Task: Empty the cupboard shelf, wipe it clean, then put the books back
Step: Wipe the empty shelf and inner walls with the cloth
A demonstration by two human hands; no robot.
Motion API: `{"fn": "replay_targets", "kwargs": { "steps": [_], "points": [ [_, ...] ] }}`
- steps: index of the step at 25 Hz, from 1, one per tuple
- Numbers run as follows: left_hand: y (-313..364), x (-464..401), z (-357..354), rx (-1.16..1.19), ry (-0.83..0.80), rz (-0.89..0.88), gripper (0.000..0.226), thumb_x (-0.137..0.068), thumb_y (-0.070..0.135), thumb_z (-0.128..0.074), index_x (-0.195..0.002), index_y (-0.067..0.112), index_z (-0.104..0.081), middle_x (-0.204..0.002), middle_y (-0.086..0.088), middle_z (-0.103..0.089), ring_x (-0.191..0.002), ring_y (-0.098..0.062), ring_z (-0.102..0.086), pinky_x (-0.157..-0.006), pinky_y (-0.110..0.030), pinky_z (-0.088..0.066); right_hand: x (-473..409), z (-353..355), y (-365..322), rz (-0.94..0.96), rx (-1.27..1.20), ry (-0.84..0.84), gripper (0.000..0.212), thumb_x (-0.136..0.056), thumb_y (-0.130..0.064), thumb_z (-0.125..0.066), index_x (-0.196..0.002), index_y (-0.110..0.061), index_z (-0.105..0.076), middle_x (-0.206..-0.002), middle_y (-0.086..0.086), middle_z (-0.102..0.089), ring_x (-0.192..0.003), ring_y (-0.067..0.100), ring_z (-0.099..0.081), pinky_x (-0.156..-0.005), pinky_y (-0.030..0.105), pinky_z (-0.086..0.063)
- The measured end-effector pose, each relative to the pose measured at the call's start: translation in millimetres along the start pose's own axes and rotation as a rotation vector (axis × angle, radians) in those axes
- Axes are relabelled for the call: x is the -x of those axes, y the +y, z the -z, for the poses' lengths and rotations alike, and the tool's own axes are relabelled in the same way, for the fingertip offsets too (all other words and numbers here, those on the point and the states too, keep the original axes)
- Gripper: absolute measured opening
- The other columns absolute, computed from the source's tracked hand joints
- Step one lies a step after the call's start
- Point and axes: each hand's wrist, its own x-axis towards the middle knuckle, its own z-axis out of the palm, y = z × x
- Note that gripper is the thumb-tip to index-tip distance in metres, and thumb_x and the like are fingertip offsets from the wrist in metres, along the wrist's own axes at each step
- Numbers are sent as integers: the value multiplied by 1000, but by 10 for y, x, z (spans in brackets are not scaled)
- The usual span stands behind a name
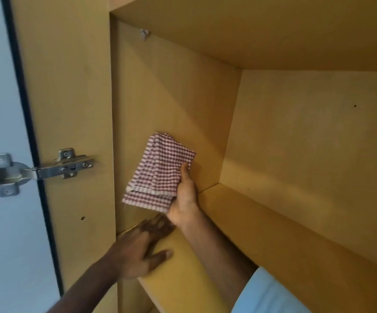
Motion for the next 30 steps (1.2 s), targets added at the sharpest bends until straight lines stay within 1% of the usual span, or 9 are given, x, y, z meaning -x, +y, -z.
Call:
{"fn": "replay_targets", "kwargs": {
  "steps": [2, 4, 7, 10, 14, 19, 23, 26, 30],
  "points": [
    [10, 47, -16, -56, -77, 12, 76, -84, 86, -31, -152, 55, -21, -160, 36, -6, -151, 1, -12, -121, -32, -25, -283, 302, -295, 147, 45, 184, 62, -103, -58, -35, -140, -12, -54, -128, 17, -66, -106, 34, -67, -90, 49, -57],
    [50, 50, 10, -70, -46, 48, 75, -83, 86, -32, -151, 58, -22, -157, 40, -8, -151, 0, -13, -121, -28, -23, -524, 633, -707, 532, 218, 414, 61, -102, -57, -41, -140, -11, -52, -122, 12, -69, -103, 30, -69, -91, 50, -57],
    [102, 47, 63, -52, 63, 54, 68, -84, 79, -41, -148, 59, -29, -148, 47, -13, -148, 5, -16, -115, -14, -12, -955, 1270, -1224, 938, 924, 577, 63, -98, -52, -40, -141, -8, -52, -135, 11, -62, -121, 27, -61, -107, 47, -47],
    [107, 58, 76, -30, 63, 64, 66, -82, 81, -41, -144, 67, -24, -145, 53, -11, -145, 10, -9, -111, -10, -10, -1315, 1803, -1174, 674, 1532, 455, 55, -105, -31, -43, -153, -7, -37, -157, 17, -40, -145, 34, -38, -123, 41, -24],
    [101, 30, 67, -12, 90, 66, 65, -81, 81, -43, -142, 69, -24, -140, 57, -10, -138, 16, 0, -104, -2, -2, -1424, 2054, -846, 519, 1706, 471, 51, -104, -11, -43, -154, -3, -35, -160, 19, -33, -148, 33, -31, -119, 26, -12],
    [230, 16, 143, -146, 99, -10, 63, -75, 80, -45, -128, 50, -62, -136, 41, -38, -127, 16, -40, -104, -10, -26, -1286, 1875, -857, 223, 1737, 473, 38, -98, -24, -44, -127, -7, -62, -122, 21, -67, -119, 38, -60, -108, 47, -42],
    [197, 36, 65, -30, 100, -36, 70, -86, 69, -51, -149, 42, -40, -152, 34, -21, -133, 18, -7, -110, -8, 1, -774, 1407, -673, 186, 1730, 214, 26, -102, -25, -46, -93, -14, -67, -87, 8, -69, -86, 21, -65, -82, 27, -46],
    [218, 97, 17, 57, 216, 2, 52, -85, 60, -58, -131, 39, -63, -144, 28, -46, -137, 8, -36, -116, -23, -34, -392, 1028, -425, 141, 1703, 8, 34, -100, -23, -55, -66, -25, -63, -74, 0, -68, -78, 18, -66, -71, 27, -45],
    [191, 228, -84, 238, 420, 22, 30, -81, 36, -61, -94, 19, -82, -105, 11, -77, -92, 4, -71, -70, -24, -59, -75, 695, 14, 80, 1625, -167, 37, -98, -32, -62, -68, -53, -69, -75, -11, -69, -77, 9, -65, -72, 26, -48]
  ]
}}
